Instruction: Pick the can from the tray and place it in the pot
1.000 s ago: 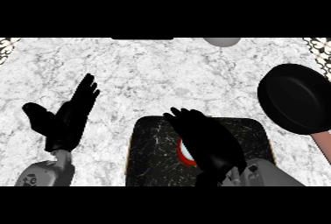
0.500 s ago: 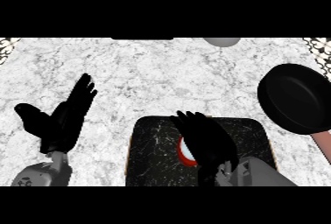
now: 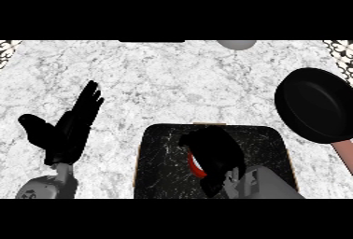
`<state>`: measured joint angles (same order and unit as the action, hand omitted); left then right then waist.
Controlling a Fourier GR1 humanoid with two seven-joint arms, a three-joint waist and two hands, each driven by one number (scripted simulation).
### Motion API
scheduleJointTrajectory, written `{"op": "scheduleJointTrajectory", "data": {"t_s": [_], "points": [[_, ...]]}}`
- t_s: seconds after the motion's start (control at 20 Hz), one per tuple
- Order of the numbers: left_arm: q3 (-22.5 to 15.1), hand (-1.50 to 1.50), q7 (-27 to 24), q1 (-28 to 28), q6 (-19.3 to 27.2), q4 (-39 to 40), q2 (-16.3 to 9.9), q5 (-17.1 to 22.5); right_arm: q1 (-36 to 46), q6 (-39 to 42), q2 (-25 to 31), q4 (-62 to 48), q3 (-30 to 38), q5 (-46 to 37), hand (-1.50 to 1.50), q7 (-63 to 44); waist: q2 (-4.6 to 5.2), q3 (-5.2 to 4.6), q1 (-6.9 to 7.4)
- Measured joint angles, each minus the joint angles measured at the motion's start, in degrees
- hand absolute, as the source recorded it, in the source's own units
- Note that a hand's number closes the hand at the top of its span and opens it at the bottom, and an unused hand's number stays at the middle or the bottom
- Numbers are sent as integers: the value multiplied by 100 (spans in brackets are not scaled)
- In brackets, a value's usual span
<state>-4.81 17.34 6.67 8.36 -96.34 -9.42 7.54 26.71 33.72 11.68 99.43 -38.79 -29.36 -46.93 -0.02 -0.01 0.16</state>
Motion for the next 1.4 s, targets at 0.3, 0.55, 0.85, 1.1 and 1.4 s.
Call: {"op": "scheduleJointTrajectory", "data": {"t_s": [0.3,0.55,0.85,1.1,1.4], "points": [[8,0,2,22,-25,45,144,-119,-68,-77,-269,-148,100,-578,150,590,0,0,-1],[119,0,85,67,-109,-1,173,-159,-282,2,-435,-72,198,-999,150,870,-1,0,-7],[314,0,38,-157,-24,-68,123,-141,-1138,-290,1010,315,1861,-782,150,1158,-31,22,-391],[433,0,33,-275,18,-168,81,-113,-1743,-673,2297,110,3659,-530,150,1768,-49,31,-556],[425,0,129,-270,-4,-259,60,-101,-2521,-1046,3407,-74,5720,81,150,3186,-68,19,-504]]}}
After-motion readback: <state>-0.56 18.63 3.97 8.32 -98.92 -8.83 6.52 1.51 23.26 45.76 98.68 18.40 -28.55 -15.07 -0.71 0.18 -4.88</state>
